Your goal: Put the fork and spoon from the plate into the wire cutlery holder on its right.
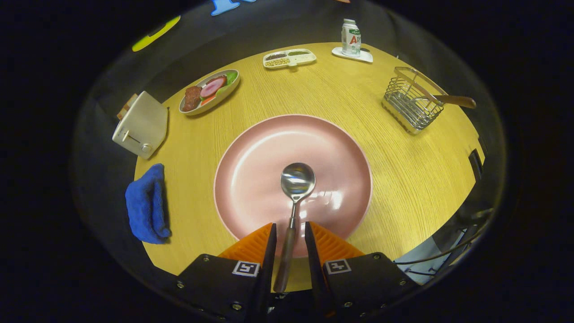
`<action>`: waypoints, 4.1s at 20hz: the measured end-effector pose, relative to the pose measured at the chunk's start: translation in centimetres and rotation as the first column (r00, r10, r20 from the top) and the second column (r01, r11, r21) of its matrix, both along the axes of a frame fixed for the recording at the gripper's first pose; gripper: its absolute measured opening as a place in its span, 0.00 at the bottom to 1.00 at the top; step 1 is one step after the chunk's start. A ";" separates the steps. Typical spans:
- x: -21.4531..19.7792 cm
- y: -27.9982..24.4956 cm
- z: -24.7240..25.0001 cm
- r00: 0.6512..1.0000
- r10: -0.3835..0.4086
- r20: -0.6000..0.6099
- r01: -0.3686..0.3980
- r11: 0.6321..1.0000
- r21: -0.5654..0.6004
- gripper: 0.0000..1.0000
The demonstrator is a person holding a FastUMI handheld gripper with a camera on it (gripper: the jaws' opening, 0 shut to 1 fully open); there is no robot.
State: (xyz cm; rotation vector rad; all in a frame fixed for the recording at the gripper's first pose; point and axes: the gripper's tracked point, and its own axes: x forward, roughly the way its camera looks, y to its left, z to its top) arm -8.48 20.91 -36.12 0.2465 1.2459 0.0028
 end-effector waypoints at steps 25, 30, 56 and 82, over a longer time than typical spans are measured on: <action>2.2 -4.0 3.7 0.982 0.181 0.047 -0.184 0.981 0.056 0.05; 4.4 -8.3 8.8 0.979 0.186 0.085 -0.192 0.979 0.073 0.05; 9.5 -27.3 8.6 0.927 0.247 -0.282 -0.268 0.963 -0.037 0.05; 10.0 -27.8 6.9 0.884 0.232 -0.406 -0.269 0.962 -0.036 0.10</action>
